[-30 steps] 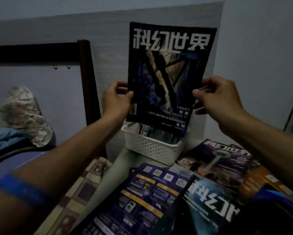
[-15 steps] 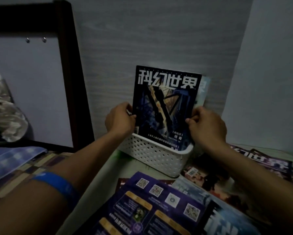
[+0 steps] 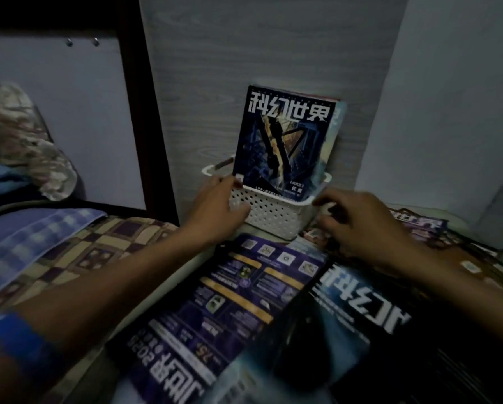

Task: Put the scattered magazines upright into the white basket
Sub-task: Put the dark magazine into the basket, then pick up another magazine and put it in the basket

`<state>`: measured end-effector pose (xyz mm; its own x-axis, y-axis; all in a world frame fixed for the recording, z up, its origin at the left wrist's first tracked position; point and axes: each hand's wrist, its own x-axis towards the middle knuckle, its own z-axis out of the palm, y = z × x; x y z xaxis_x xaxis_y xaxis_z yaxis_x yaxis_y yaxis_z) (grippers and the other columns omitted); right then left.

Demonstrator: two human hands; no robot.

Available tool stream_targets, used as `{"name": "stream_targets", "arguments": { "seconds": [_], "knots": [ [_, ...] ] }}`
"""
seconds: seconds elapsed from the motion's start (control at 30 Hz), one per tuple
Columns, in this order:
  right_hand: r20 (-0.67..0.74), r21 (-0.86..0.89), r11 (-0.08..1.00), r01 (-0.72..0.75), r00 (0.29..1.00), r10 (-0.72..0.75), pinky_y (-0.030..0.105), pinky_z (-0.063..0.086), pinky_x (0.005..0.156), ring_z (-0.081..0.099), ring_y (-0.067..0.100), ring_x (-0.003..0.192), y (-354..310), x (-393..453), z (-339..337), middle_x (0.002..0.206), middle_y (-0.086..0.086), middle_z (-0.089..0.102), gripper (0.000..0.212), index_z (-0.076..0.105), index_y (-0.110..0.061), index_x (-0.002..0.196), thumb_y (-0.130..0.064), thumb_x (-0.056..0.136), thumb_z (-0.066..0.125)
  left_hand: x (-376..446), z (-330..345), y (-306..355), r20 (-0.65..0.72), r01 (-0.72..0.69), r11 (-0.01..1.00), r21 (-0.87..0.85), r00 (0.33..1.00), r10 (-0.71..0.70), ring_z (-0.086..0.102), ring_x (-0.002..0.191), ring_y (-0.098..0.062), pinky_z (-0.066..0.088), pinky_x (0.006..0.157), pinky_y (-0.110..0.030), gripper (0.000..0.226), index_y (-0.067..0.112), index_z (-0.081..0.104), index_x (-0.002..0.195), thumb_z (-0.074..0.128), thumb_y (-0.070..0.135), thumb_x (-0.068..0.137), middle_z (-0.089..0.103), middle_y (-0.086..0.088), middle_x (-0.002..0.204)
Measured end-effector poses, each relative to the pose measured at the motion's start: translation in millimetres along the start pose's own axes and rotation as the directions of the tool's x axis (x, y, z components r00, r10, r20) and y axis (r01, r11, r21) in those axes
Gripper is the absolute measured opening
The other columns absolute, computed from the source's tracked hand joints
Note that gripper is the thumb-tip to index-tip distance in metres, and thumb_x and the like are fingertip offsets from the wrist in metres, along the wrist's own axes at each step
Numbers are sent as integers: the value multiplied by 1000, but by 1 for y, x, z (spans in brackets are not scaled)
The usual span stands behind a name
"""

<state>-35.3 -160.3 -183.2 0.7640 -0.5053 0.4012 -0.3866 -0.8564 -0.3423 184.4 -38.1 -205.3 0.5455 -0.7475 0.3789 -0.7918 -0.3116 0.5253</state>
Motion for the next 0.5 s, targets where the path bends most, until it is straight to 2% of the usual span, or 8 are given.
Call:
{"name": "stream_targets", "arguments": {
  "seconds": [0.1,0.17,0.2,0.27,0.33,0.4,0.47,0.5],
  "knots": [
    [143,-60,993,103,985,-94,36,55,79,68,16,92,-7,-43,-10,108,-2,72,28,65,-25,115,-34,89,66,-53,-24,18,266,54,996,-77,963,-32,66,90,-17,49,71,-26,24,16,71,100,65,37,90,71,1,99],
    [184,-93,990,107,979,-89,37,54,80,67,16,96,-10,-62,-23,111,-4,71,31,64,-24,116,-37,88,66,-82,-39,35,498,34,999,-30,867,-15,68,85,-10,54,76,-27,33,25,72,94,63,55,85,72,8,92],
    [188,-92,991,99,979,-81,38,54,80,66,17,96,-12,-70,-32,110,-4,71,31,64,-25,116,-39,88,66,-96,-42,44,558,-1,999,36,830,-20,67,87,-8,54,80,-31,41,27,72,95,61,64,80,71,10,94],
    [191,-146,986,76,980,-47,39,53,76,66,18,91,-13,-85,-49,97,-7,69,26,62,-30,101,-49,83,66,-121,-42,61,563,-61,984,170,825,-46,65,92,-9,54,85,-33,51,29,69,101,61,72,74,70,11,102],
    [260,-391,919,56,964,52,33,49,69,62,16,83,-19,-97,-63,88,-9,64,37,55,-32,84,-67,74,63,-141,-37,75,538,-72,963,260,839,-82,64,96,-12,54,87,-35,59,30,63,106,63,75,68,68,10,109],
    [397,-542,839,46,894,208,30,47,69,60,16,83,-25,-109,-70,91,-7,65,52,57,-30,84,-79,67,59,-147,-33,84,517,-38,953,302,846,-130,62,98,-15,53,88,-38,62,29,58,109,69,72,66,66,8,109],
    [523,-476,879,-28,795,309,30,49,72,60,14,84,-30,-122,-73,90,-8,63,54,57,-28,86,-79,68,60,-147,-34,89,568,104,978,179,801,-188,63,95,-15,54,86,-37,55,26,57,110,78,56,69,64,8,104],
    [537,-436,898,-63,783,315,29,48,70,58,12,81,-31,-128,-74,86,-10,60,50,54,-29,81,-77,70,60,-146,-34,91,621,215,975,49,758,-198,66,92,-15,56,85,-37,45,23,59,108,80,44,75,66,6,102]
  ]
}}
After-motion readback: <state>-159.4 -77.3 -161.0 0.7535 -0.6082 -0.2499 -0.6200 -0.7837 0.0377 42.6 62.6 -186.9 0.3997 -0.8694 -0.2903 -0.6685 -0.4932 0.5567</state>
